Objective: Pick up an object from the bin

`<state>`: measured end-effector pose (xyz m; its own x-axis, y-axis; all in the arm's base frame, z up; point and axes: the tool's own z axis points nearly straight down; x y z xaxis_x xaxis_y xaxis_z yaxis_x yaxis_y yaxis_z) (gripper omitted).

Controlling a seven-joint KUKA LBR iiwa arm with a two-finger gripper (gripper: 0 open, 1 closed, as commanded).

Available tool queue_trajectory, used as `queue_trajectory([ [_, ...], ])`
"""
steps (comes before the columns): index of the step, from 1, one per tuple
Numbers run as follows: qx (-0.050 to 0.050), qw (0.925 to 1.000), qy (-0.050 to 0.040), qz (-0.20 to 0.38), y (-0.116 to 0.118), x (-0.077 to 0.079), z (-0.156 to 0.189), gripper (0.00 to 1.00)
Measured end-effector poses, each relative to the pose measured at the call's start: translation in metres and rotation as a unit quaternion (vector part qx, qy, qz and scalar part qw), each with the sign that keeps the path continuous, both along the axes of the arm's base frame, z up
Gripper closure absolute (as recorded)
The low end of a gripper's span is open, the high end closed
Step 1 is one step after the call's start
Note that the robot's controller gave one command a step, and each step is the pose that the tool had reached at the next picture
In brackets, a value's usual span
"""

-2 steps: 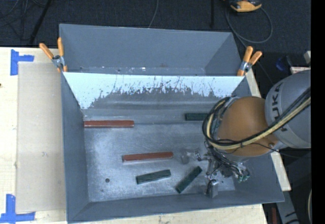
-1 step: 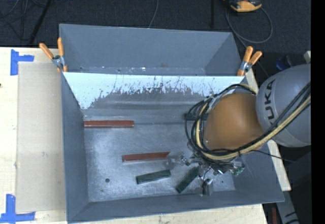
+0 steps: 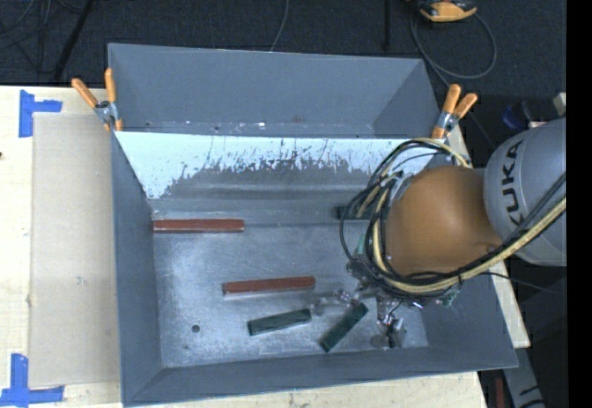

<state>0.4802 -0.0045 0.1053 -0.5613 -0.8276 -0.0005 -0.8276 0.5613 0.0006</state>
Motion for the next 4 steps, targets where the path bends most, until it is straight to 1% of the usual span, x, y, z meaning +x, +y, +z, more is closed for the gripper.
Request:
queue_trajectory([
  [1,0.001,0.9983,-0.0008,0.058,-0.0089,0.0168,-0.0359,0.00],
  [2,0.001,0.9984,-0.0006,0.057,-0.0083,0.0170,-0.0358,0.00],
  [3,0.001,0.9984,-0.0034,0.057,-0.0081,0.0187,-0.0354,1.00],
  [4,0.001,0.9984,-0.0032,0.057,-0.0071,0.0202,-0.0301,1.00],
])
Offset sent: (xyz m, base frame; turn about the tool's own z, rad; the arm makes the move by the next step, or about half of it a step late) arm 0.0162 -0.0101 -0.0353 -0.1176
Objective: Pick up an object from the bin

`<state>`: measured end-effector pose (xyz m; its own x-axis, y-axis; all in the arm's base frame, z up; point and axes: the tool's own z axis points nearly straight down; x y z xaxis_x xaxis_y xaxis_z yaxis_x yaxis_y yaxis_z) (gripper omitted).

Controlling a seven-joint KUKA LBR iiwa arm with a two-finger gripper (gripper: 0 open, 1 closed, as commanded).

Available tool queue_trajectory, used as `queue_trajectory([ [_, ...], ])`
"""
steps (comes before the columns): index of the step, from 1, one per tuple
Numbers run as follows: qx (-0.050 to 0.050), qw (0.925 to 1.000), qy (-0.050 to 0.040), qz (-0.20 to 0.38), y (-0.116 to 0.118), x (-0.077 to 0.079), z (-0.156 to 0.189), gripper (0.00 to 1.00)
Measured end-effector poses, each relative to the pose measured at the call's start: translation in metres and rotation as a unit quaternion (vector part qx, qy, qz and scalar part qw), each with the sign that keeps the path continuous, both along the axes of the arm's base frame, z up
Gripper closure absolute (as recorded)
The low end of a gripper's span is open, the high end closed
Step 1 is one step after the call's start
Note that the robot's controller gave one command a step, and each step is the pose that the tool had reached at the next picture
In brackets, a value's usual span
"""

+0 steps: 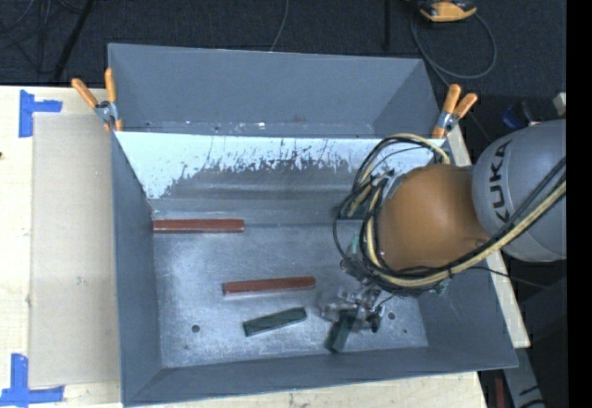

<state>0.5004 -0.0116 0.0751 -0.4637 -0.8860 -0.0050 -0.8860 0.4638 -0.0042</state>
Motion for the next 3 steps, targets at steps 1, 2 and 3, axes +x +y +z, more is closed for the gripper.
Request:
queue_trajectory([
  [1,0.000,1.0000,0.0020,-0.001,0.0010,0.0003,0.0273,1.00],
  [2,0.000,1.0000,0.0032,-0.002,0.0016,0.0003,0.0282,1.00],
  [3,-0.001,1.0000,0.0030,-0.003,0.0024,0.0005,0.0356,1.00],
])
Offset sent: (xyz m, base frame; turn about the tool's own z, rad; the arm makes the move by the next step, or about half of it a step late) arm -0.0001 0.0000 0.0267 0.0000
